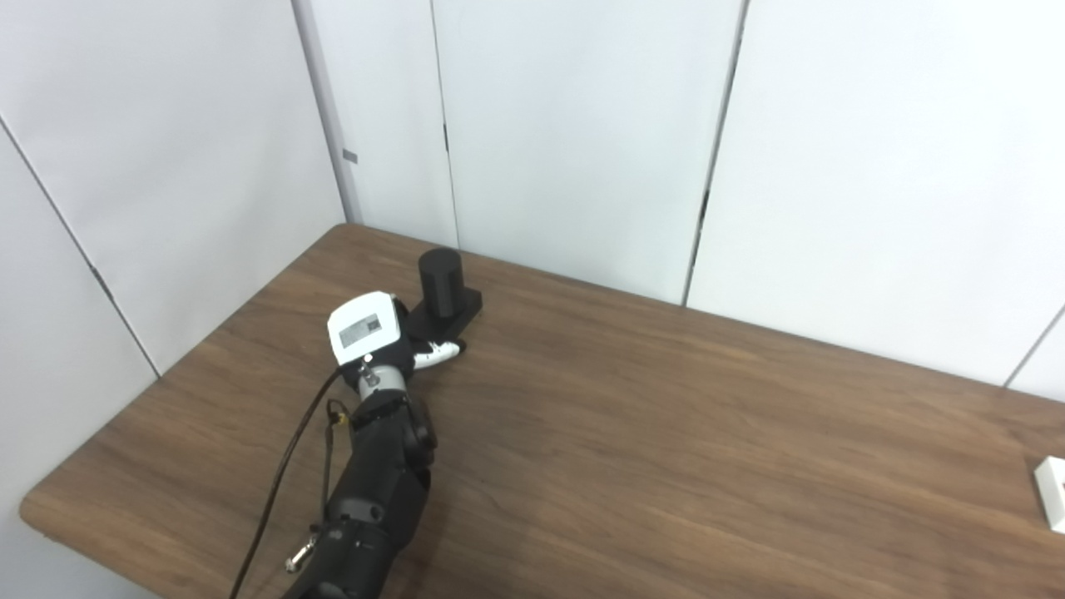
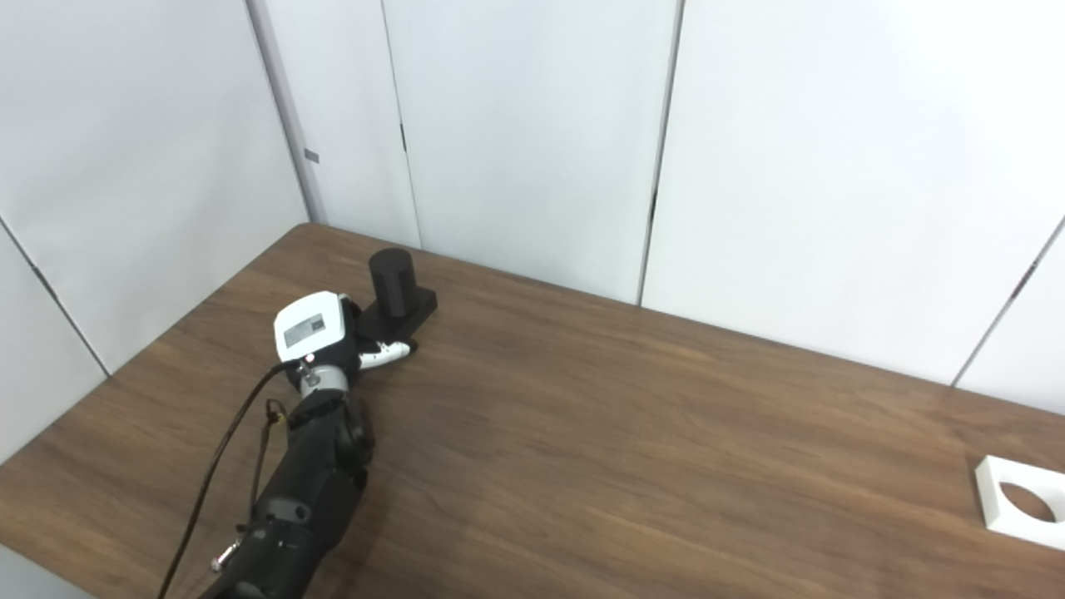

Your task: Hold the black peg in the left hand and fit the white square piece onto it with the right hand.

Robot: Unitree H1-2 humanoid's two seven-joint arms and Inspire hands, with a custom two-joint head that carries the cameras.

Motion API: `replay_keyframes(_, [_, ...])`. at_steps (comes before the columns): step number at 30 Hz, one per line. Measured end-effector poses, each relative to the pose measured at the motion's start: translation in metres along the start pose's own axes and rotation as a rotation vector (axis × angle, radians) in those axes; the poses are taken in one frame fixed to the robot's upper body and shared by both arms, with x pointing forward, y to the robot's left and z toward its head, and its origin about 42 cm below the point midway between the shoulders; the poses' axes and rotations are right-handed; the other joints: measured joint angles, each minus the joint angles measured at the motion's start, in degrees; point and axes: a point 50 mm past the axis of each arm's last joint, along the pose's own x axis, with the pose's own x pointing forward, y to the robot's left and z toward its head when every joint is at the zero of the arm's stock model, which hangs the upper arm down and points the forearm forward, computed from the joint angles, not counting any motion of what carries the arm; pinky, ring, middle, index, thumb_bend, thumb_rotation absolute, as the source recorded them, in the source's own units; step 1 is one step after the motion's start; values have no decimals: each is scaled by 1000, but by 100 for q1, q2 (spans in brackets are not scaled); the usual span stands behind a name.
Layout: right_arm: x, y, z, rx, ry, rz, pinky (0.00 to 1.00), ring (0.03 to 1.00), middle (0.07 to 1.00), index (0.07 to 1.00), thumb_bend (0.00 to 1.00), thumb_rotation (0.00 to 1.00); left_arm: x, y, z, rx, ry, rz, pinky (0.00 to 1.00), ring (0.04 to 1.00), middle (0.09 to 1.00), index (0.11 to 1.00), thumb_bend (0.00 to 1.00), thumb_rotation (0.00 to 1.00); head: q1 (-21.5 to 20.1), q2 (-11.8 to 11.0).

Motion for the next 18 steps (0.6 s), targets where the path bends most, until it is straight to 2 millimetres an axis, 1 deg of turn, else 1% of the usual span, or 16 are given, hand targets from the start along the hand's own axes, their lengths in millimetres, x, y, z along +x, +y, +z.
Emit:
replay_keyframes(5, [0, 0, 0, 0, 0, 1, 952, 909, 888, 890, 586, 1000, 0, 0, 0, 33, -5, -2, 829, 804, 789, 724, 878, 602, 0, 0])
replay_keyframes(9, [0, 0, 0, 1, 0, 2, 954, 907, 883, 889, 587, 1000, 1, -2, -2, 68, -4, -7, 831, 806, 790, 724, 876, 619, 0, 17])
replay_keyframes(12, [0, 0, 0, 1, -1, 2, 924, 902, 885, 891, 596, 1000, 1, -2, -3, 76, -1, -18, 836, 812, 795, 730, 874, 622, -9, 18])
replay_keyframes(14, [0, 0, 0, 0, -1, 2, 929, 904, 886, 892, 594, 1000, 1, -2, -3, 87, 0, -21, 841, 817, 794, 716, 867, 624, -9, 18])
replay_keyframes(16, [0, 0, 1, -1, -2, 3, 937, 907, 888, 894, 590, 998, 2, -1, -3, 89, -1, -22, 843, 820, 791, 693, 850, 603, -9, 18])
replay_keyframes(18, [0, 1, 1, 0, -5, 4, 937, 908, 889, 896, 588, 999, 1, -2, -2, 85, -5, -20, 836, 822, 788, 670, 799, 543, -35, 9])
